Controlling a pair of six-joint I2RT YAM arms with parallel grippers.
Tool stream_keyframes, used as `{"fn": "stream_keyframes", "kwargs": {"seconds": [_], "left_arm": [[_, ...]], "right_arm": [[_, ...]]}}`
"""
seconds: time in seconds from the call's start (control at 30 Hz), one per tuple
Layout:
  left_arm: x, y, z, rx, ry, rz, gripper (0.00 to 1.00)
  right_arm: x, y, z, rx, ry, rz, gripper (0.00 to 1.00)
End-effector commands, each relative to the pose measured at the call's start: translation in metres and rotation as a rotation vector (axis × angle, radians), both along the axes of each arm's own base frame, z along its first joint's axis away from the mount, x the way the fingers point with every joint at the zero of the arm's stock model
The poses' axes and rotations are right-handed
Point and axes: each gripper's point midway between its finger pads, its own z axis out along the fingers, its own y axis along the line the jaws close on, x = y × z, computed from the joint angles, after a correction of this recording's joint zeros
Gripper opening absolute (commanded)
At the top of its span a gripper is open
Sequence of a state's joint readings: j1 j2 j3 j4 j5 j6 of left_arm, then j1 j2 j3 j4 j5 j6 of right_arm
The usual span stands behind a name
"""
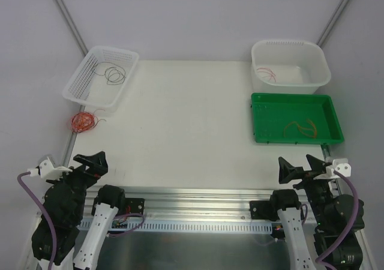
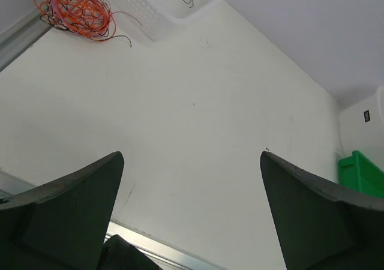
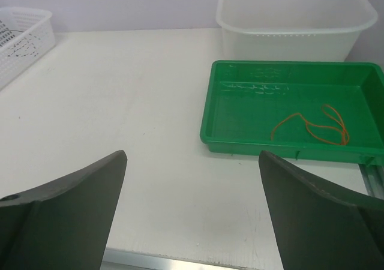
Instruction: Untangle the cables
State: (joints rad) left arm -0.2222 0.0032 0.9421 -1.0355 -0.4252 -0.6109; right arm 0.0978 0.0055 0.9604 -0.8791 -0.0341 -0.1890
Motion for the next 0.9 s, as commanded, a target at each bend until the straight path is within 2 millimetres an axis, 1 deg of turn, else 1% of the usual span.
{"fn": "stream_keyframes", "kwargs": {"seconds": [0.0, 0.03, 0.13, 0.2, 0.23, 0.27, 0.3, 0.33, 0.37, 0.4, 0.43, 0.47, 0.5, 0.53, 0.57, 0.6, 0.63, 0.67, 0.7, 0.73, 0.77, 0.8, 0.83, 0.87], "left_arm": [[-0.014, -0.001, 0.001, -0.111, -0.142, 0.0, 0.99], [-0.011, -0.003, -0.001, -0.121, -0.131, -0.002, 0.99], [0.005, -0.014, -0.012, -0.138, -0.039, -0.029, 0.99], [0.02, -0.025, -0.025, -0.145, 0.073, -0.053, 0.99], [0.027, -0.029, -0.026, -0.147, 0.095, -0.065, 0.99], [0.037, -0.034, -0.032, -0.14, 0.152, -0.072, 0.99], [0.044, -0.04, -0.039, -0.14, 0.192, -0.092, 0.99], [0.057, -0.046, -0.042, -0.141, 0.229, -0.104, 0.99], [0.064, -0.051, -0.045, -0.148, 0.25, -0.113, 0.99], [0.07, -0.057, -0.053, -0.159, 0.283, -0.132, 0.99], [0.078, -0.06, -0.055, -0.167, 0.295, -0.132, 0.99], [0.093, -0.064, -0.058, -0.182, 0.312, -0.124, 0.99], [0.1, -0.066, -0.062, -0.188, 0.325, -0.118, 0.99], [0.11, -0.064, -0.07, -0.18, 0.362, -0.089, 0.99], [0.121, -0.064, -0.067, -0.194, 0.344, -0.067, 0.99], [0.127, -0.063, -0.068, -0.195, 0.35, -0.049, 0.99], [0.136, -0.058, -0.074, -0.183, 0.38, -0.011, 0.99], [0.142, -0.057, -0.074, -0.184, 0.378, 0.008, 0.99], [0.153, -0.055, -0.067, -0.188, 0.349, 0.021, 0.99], [0.16, -0.051, -0.066, -0.189, 0.345, 0.039, 0.99], [0.168, -0.042, -0.072, -0.211, 0.367, 0.07, 0.99], [0.179, -0.038, -0.067, -0.241, 0.338, 0.074, 0.99], [0.186, -0.033, -0.074, -0.27, 0.357, 0.09, 0.99], [0.19, -0.014, -0.074, -0.317, 0.347, 0.153, 0.99]], "right_arm": [[-0.03, 0.013, 0.02, 0.043, -0.207, 0.083, 0.97], [-0.026, 0.014, 0.016, 0.064, -0.179, 0.084, 0.97], [-0.013, 0.027, 0.005, 0.088, -0.073, 0.14, 0.97], [-0.004, 0.04, -0.003, 0.116, 0.007, 0.199, 0.97], [-0.003, 0.045, -0.005, 0.121, 0.027, 0.229, 0.97], [-0.006, 0.053, -0.003, 0.123, 0.028, 0.281, 0.97], [0.003, 0.057, -0.007, 0.127, 0.086, 0.293, 0.97], [0.004, 0.059, -0.008, 0.135, 0.103, 0.304, 0.97], [0.005, 0.061, -0.009, 0.137, 0.116, 0.314, 0.97], [0.009, 0.062, -0.011, 0.14, 0.141, 0.313, 0.97], [0.01, 0.062, -0.011, 0.143, 0.147, 0.314, 0.97], [0.011, 0.064, -0.011, 0.147, 0.153, 0.323, 0.97], [0.011, 0.066, -0.012, 0.148, 0.156, 0.333, 0.97], [0.011, 0.067, -0.012, 0.153, 0.156, 0.342, 0.97], [0.011, 0.069, -0.012, 0.158, 0.158, 0.351, 0.97], [0.011, 0.069, -0.013, 0.16, 0.16, 0.354, 0.97], [0.011, 0.069, -0.014, 0.16, 0.16, 0.352, 0.97], [0.011, 0.069, -0.015, 0.158, 0.158, 0.354, 0.97], [0.011, 0.069, -0.017, 0.157, 0.164, 0.351, 0.97], [0.012, 0.069, -0.02, 0.156, 0.169, 0.349, 0.97], [0.012, 0.068, -0.021, 0.155, 0.168, 0.344, 0.97], [0.012, 0.068, -0.025, 0.165, 0.182, 0.338, 0.97], [0.013, 0.067, -0.03, 0.17, 0.195, 0.333, 0.97], [0.013, 0.067, -0.032, 0.173, 0.199, 0.332, 0.97]]}}
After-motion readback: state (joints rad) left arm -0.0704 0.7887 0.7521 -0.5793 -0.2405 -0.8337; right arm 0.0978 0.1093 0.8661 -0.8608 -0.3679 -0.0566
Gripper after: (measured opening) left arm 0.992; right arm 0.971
